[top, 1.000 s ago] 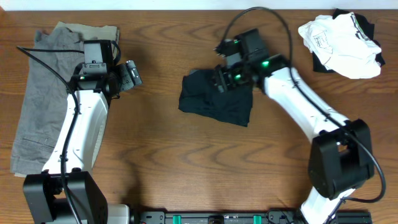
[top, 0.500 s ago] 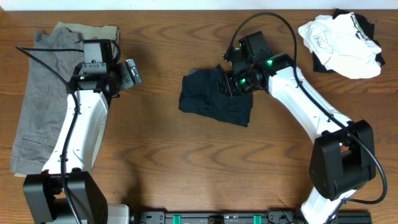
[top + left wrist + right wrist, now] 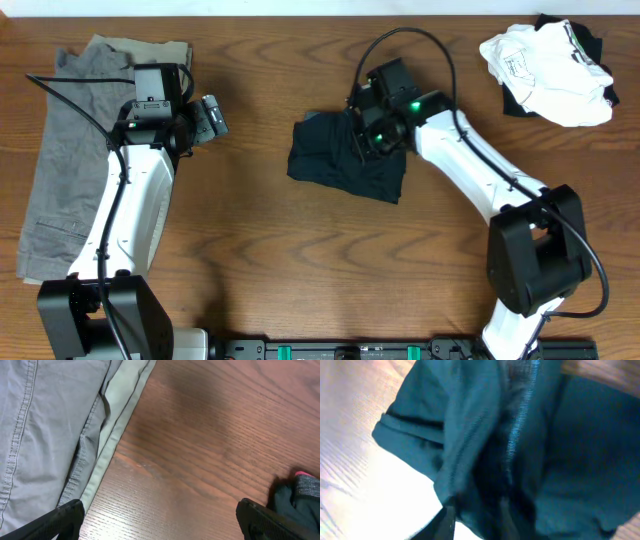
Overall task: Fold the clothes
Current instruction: 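Fold the bundle's right end leftward over itself with the right gripper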
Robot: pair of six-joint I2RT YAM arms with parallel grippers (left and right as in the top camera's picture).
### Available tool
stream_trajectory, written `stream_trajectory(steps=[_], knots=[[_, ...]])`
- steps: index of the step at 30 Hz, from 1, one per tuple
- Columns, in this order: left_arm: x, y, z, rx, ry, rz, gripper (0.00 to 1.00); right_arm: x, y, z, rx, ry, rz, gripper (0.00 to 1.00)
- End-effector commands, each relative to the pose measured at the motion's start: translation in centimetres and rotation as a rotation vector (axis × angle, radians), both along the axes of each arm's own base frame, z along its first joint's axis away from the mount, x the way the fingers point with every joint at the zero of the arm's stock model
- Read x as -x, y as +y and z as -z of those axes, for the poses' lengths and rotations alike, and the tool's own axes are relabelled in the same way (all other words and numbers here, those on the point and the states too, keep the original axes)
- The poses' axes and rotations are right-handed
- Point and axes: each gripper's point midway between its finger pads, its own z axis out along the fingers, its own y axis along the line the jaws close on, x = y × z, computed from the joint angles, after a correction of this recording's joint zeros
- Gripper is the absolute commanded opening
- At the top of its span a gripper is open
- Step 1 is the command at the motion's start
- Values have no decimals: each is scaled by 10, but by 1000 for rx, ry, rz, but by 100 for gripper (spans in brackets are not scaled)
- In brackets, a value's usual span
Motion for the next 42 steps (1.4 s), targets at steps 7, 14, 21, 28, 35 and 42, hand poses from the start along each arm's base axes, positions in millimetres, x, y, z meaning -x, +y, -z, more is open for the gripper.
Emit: stream_trajectory(steps=[7,14,21,28,35,42], knots=[[3,3,6,-13,16,-5,98,25,66,-9,-133,-16,-165,1],[3,3,6,-13,17,-5,98,46,120,-20,-175,-94,-256,93],[4,3,7,-13,21,-5,98,43,115,-17,-137,-90,-178,99],[3,3,6,-13,19,-4,98,1,63,-31,-174,-46,91,99],[1,3,5,-14,7,-5,98,-19,26,-25,-148,-5,291,79],[-4,3,2,-14,-14,-5,98,-26,3,-19,-102,2,405,1]])
